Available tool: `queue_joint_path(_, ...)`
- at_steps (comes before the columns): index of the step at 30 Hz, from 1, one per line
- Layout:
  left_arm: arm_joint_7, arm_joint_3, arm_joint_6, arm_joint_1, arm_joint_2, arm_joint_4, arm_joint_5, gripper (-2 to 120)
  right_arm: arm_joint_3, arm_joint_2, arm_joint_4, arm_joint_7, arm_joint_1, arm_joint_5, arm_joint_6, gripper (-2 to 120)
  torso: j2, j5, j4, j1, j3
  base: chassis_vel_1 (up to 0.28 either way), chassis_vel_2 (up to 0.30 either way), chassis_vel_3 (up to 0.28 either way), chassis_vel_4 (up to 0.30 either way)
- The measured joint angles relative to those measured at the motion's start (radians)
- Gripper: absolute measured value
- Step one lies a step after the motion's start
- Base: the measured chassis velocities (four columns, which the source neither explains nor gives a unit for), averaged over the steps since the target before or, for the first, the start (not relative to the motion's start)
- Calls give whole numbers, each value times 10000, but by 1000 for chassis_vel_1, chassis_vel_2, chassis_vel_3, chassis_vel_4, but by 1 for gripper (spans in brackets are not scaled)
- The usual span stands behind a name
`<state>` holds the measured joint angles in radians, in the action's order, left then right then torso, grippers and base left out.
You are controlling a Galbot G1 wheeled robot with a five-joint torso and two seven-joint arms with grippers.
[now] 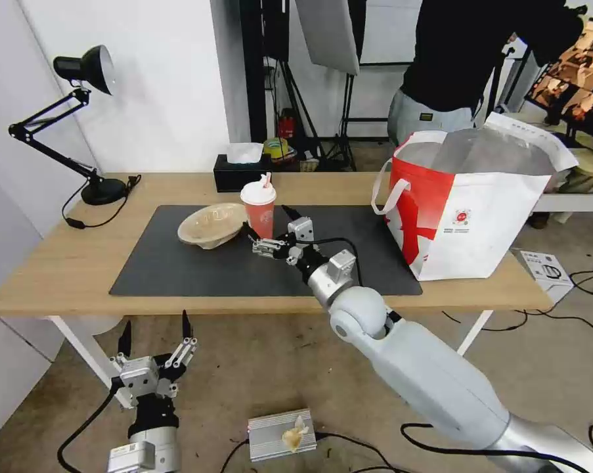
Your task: Pick up the trash from the table and place it into the takeout bag.
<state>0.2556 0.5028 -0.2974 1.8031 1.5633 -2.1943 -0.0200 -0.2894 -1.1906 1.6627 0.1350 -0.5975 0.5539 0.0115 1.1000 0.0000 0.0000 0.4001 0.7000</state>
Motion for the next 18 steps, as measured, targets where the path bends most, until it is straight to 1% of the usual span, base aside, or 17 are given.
queue_joint_path(6, 5, 1, -4, 13, -12, -1, -1, 100, 58, -299, -59, 525, -165, -540, -538, 100, 0, -1, 0, -1, -1, 0, 0, 0, 0)
queue_joint_path(11, 7, 1, -4, 35, -21, 2, -21, 100, 203, -564, -88, 883, -369, -781, -869, 100, 0, 0, 0, -1, -1, 0, 0, 0, 0)
queue_joint_path(18, 11, 19, 3, 75, -19, 1, -60, 100, 260, -746, -170, 1232, -485, -923, -1188, 100, 0, 0, 0, -1, -1, 0, 0, 0, 0)
